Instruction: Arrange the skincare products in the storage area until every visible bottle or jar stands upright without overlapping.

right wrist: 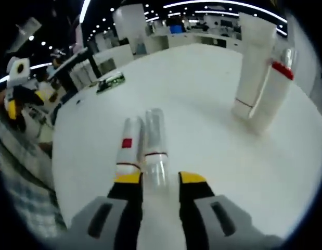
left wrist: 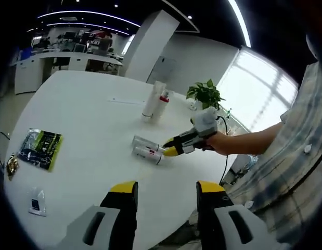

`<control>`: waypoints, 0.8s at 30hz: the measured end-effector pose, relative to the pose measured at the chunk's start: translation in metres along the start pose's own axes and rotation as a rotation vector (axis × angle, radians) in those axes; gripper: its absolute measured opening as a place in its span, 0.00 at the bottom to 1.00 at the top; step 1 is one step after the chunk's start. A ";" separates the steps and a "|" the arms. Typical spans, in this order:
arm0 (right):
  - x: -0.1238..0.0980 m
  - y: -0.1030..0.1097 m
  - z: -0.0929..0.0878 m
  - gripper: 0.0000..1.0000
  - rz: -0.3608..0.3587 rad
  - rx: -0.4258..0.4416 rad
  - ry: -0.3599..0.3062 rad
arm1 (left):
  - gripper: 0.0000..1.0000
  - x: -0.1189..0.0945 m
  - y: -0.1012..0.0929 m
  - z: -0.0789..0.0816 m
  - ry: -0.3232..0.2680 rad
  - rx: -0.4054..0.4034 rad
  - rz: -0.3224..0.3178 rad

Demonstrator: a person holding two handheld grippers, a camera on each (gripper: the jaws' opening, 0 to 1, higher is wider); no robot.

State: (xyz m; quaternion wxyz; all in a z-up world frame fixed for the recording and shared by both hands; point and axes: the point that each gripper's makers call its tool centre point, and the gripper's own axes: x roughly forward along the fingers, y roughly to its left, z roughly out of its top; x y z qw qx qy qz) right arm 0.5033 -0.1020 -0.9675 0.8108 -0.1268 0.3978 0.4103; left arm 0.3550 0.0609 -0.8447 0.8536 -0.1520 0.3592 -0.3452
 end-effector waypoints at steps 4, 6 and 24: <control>0.005 -0.002 -0.002 0.18 -0.036 -0.085 0.013 | 0.46 -0.009 0.002 -0.010 -0.003 -0.025 0.022; 0.005 -0.001 -0.001 0.17 -0.037 -0.087 0.003 | 0.46 -0.011 0.000 -0.017 0.015 -0.030 0.020; -0.065 0.046 0.026 0.16 0.106 -0.188 -0.105 | 0.47 0.022 -0.005 0.031 0.060 0.190 0.001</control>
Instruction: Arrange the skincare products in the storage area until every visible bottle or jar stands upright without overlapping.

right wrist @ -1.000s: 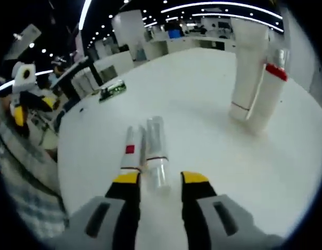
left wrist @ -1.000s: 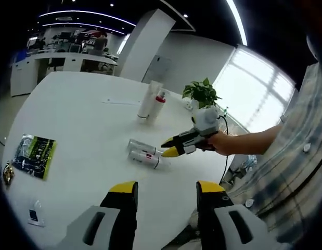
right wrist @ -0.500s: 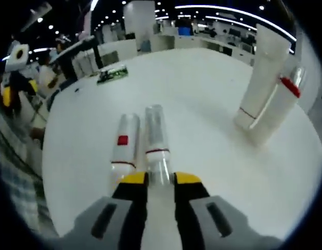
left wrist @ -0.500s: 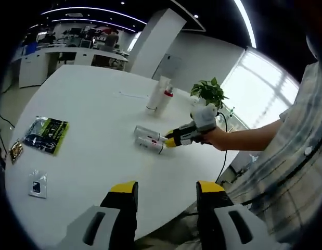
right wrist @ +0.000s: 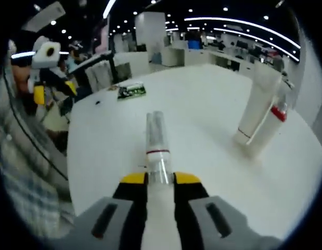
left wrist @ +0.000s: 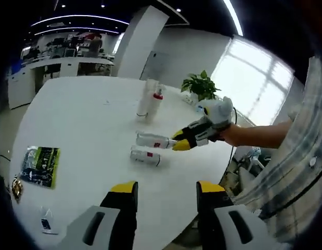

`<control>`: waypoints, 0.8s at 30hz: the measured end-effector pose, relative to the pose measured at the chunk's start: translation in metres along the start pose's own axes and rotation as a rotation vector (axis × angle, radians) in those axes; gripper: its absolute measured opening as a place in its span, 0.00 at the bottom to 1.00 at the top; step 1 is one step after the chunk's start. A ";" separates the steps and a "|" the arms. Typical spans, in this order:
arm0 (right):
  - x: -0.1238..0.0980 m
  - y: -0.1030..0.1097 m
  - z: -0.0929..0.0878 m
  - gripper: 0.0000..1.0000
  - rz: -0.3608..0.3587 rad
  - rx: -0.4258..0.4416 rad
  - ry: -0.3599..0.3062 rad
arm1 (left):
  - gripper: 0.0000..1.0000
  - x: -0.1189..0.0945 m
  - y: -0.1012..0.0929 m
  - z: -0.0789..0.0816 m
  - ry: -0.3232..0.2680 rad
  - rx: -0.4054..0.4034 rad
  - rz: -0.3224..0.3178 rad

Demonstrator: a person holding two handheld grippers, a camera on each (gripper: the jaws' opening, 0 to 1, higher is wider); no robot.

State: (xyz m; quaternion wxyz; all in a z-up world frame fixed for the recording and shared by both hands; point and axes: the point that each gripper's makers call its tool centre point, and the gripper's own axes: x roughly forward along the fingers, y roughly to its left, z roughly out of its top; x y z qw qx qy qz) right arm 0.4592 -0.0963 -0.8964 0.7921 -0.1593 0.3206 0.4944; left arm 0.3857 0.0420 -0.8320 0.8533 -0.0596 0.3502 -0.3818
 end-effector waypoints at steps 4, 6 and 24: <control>-0.020 0.020 0.012 0.16 0.054 0.014 -0.010 | 0.47 0.023 0.000 0.017 0.075 0.212 -0.014; -0.025 0.027 0.015 0.16 0.072 0.006 -0.002 | 0.47 0.031 0.002 0.021 0.102 0.285 -0.010; -0.044 0.082 0.030 0.16 0.249 -0.278 0.201 | 0.30 0.074 -0.038 -0.017 0.474 0.730 -0.196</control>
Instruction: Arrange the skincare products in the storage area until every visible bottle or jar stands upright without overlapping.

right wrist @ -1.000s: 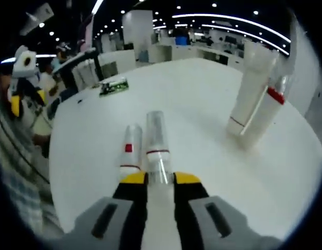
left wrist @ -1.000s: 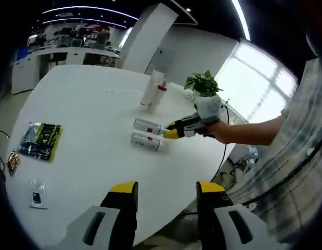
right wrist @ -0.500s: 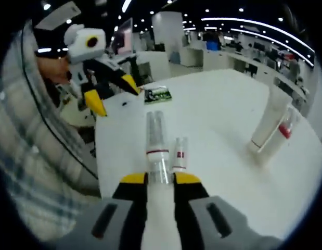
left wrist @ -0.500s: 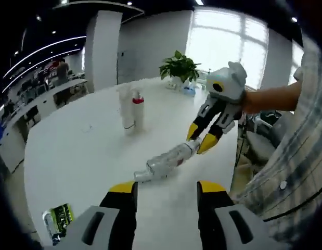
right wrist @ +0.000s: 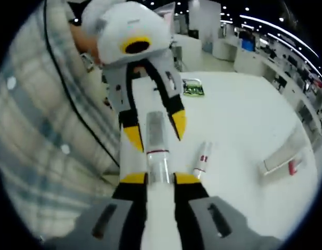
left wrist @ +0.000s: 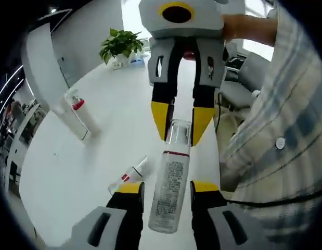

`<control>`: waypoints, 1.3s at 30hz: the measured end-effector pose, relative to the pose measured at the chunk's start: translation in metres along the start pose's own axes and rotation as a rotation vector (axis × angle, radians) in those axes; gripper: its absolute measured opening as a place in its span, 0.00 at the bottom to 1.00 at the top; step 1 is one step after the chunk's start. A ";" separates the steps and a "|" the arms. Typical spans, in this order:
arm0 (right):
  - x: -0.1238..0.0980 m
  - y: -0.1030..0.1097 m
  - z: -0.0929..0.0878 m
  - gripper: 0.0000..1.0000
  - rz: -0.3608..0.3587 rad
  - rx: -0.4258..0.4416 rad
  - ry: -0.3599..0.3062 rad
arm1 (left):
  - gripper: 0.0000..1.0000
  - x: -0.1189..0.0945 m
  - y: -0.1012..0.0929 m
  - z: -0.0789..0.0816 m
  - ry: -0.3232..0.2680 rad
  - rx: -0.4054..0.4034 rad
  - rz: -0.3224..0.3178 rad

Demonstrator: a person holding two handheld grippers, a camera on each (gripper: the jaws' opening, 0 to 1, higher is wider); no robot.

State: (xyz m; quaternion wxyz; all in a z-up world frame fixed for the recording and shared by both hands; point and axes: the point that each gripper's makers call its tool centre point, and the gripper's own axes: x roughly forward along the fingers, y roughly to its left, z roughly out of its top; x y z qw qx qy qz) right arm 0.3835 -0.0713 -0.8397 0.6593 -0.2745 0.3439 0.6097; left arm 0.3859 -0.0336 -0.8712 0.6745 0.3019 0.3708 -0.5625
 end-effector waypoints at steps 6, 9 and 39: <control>0.002 -0.001 0.006 0.16 0.029 -0.054 0.034 | 0.22 -0.002 -0.004 -0.005 0.005 0.049 -0.006; 0.004 -0.001 0.007 0.17 0.044 -0.051 0.035 | 0.21 -0.006 -0.002 -0.007 -0.018 0.036 -0.006; -0.034 -0.059 0.065 0.41 0.006 0.545 -0.477 | 0.20 -0.053 0.045 0.020 -0.518 -0.522 0.004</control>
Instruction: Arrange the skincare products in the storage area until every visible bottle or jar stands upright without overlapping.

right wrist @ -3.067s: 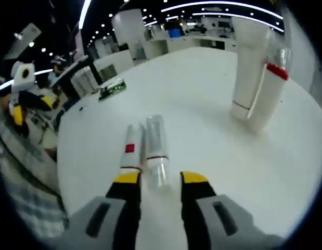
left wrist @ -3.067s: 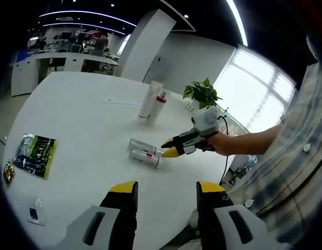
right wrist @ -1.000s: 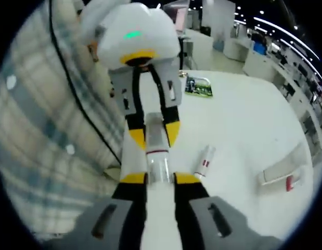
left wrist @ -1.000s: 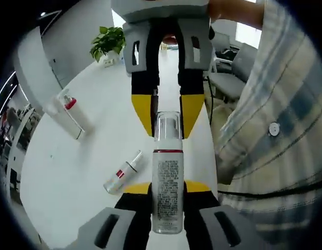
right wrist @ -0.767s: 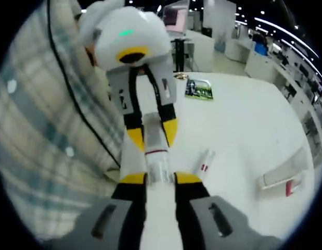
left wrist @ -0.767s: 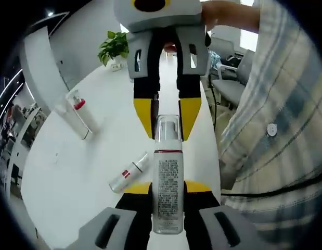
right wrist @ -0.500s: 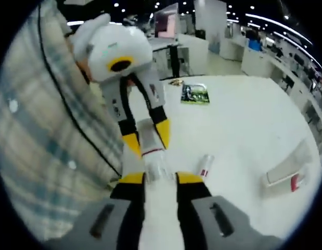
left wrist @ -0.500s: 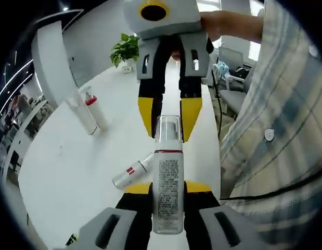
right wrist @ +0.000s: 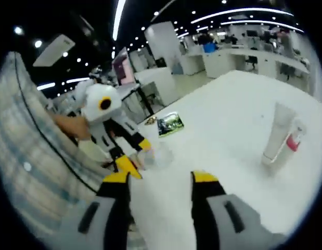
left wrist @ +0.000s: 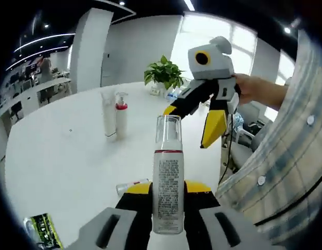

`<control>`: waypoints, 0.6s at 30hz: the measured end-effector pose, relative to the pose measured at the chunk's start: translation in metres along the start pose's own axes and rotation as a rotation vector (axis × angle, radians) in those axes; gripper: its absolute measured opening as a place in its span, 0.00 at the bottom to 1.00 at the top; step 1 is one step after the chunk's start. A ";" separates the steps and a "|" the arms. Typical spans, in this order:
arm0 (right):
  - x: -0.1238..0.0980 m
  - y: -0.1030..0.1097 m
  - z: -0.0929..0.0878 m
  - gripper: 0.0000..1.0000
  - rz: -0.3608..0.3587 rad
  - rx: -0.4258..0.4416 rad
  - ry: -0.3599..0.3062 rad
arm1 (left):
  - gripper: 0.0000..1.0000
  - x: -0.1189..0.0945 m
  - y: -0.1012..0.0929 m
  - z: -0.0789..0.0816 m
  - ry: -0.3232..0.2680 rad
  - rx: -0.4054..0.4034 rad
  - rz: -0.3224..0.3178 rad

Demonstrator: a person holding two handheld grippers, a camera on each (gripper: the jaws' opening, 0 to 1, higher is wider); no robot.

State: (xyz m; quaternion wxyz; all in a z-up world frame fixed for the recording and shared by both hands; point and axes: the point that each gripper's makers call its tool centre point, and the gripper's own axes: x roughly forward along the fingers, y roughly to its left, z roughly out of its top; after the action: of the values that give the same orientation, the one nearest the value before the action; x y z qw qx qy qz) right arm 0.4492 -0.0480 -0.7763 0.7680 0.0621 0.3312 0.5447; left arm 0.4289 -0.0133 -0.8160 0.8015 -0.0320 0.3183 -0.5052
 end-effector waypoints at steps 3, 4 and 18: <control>0.001 0.009 0.008 0.36 0.053 0.052 -0.077 | 0.20 -0.002 0.000 0.011 -0.080 -0.086 -0.020; 0.002 0.008 0.007 0.36 0.047 0.070 -0.079 | 0.20 -0.003 0.001 0.016 -0.111 -0.119 -0.030; 0.016 0.019 0.028 0.22 0.076 0.196 -0.219 | 0.21 0.009 -0.022 0.035 -0.211 -0.192 -0.115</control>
State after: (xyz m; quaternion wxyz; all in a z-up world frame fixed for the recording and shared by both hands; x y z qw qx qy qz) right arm 0.4534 -0.0190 -0.7533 0.7688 0.2084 0.2943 0.5281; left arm 0.4328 -0.0410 -0.7841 0.7934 -0.1795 0.2768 -0.5115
